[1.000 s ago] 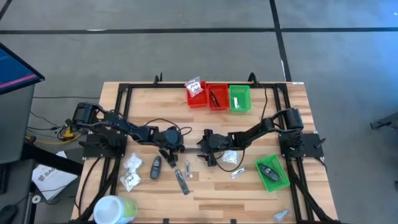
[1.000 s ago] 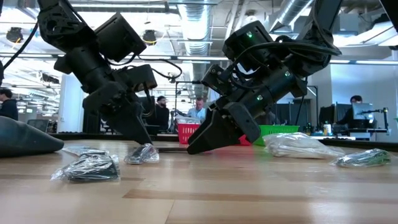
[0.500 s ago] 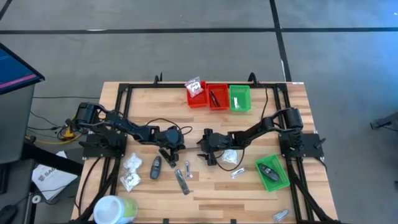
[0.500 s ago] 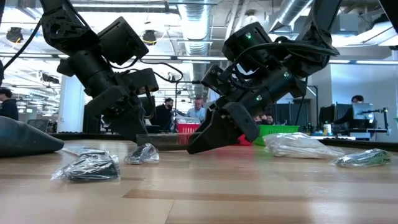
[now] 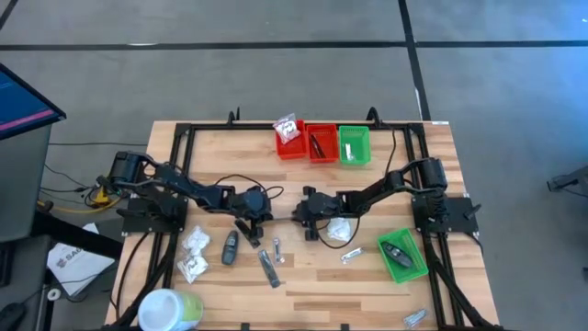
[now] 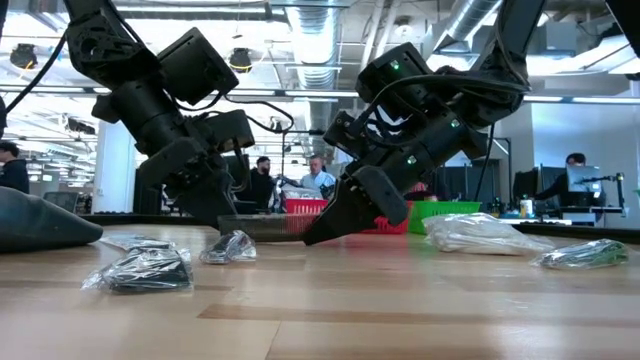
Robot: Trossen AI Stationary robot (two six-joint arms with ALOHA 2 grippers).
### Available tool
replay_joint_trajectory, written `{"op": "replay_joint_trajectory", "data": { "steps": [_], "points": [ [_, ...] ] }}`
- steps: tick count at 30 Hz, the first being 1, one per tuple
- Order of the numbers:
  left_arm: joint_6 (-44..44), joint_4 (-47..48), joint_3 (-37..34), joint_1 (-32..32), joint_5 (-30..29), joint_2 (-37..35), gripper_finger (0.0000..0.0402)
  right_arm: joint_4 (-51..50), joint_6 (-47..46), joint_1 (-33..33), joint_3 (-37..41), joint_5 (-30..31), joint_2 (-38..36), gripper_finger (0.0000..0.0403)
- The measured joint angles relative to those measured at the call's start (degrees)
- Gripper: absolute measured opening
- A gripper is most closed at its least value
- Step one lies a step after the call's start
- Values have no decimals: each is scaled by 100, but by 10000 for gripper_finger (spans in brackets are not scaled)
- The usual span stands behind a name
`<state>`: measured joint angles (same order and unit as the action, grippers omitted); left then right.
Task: Pick & Place Travel size toiletries
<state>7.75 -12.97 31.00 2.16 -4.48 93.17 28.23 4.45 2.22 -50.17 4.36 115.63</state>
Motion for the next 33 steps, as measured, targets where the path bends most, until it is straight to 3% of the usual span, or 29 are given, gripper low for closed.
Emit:
{"op": "replay_joint_trajectory", "data": {
  "steps": [5,11,16,22,33],
  "points": [
    [-2,-52,-44,102,-745,-532,1,-85,-9,7,-9,-20,-5,11],
    [136,-100,-456,483,-2569,-1515,1,-419,-237,-17,23,167,-380,11],
    [468,-131,-950,775,-3778,-2425,1,-848,-667,-53,-1,1328,-1248,12],
    [623,-220,-1308,803,-3863,-3135,2,-1444,-1710,-249,-4,3013,-1966,5],
    [619,-456,-1324,805,-3822,-2970,2,-2481,-2778,-1458,9,2993,-1974,2]
  ]
}}
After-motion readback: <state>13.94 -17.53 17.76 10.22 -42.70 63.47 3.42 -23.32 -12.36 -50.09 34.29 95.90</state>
